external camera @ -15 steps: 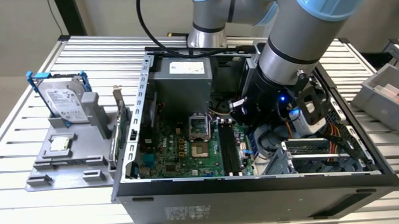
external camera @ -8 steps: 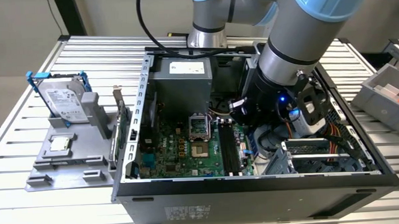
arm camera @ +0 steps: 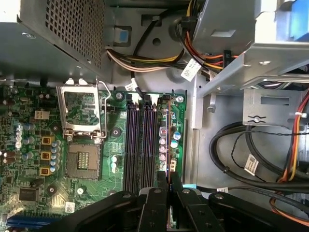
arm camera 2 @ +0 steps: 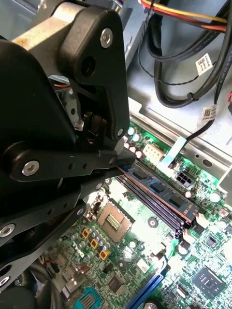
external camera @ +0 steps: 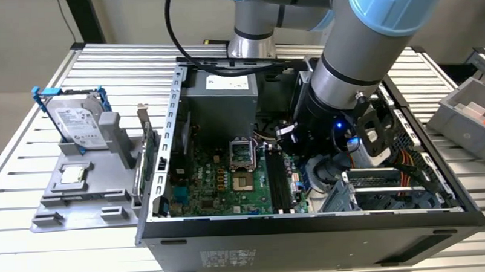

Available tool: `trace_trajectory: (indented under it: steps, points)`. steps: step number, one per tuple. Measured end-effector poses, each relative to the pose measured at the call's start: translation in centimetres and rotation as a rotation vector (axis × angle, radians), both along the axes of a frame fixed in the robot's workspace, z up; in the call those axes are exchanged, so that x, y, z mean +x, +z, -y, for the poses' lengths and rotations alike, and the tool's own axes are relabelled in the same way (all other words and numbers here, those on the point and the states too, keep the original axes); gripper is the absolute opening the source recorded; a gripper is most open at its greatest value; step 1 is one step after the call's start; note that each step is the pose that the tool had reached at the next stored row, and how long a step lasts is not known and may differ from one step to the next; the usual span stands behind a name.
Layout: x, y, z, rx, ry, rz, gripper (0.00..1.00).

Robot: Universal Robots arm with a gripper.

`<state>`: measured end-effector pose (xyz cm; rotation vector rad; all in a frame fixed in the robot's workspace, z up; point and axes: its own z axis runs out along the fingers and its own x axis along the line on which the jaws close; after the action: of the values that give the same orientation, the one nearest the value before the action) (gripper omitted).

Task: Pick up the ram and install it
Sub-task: 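Insert the ram into the slot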

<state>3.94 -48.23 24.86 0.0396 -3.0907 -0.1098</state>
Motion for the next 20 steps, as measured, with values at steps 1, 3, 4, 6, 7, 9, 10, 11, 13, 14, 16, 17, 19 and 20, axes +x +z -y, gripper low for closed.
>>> trace_trajectory:
  steps: [1, 3, 4, 6, 7, 9, 10, 11, 13, 14, 16, 17, 19, 20]
  points:
    - [-0.06, -0.17, 0.0, -0.0001, 0.0, 0.0, 0.0]
    - [-0.14, -0.39, 0.0, -0.0001, 0.0, -0.0004, 0.0]
    - [-0.19, -0.48, 0.0, 0.0, 0.0, -0.0005, 0.0]
    - [-0.26, -0.52, 0.0, -0.0004, 0.0, -0.001, 0.0]
    - [-0.26, -0.52, 0.0, -0.0004, 0.0, -0.0016, 0.0]
    - [-0.26, -0.53, 0.0, -0.0002, 0.0, -0.0016, 0.0]
    - [-0.26, -0.54, 0.0, -0.0001, 0.0, -0.0016, 0.0]
    - [-0.26, -0.54, 0.0, 0.0, 0.0, -0.0017, 0.0]
    - [-0.26, -0.54, 0.0, -0.0001, 0.0, -0.0017, 0.0]
    - [-0.26, -0.54, 0.0, -0.0001, 0.0, -0.0017, 0.0]
    - [-0.26, -0.63, -0.02, 0.0005, 0.0, -0.0008, 0.0]
    - [-0.27, -0.76, -0.03, 0.0004, 0.0, -0.0008, 0.0]
    - [-0.3, -0.99, -0.04, 0.0, 0.0, -0.0008, 0.0]
    - [-0.3, -1.11, -0.05, 0.0, 0.0, -0.0007, 0.0]
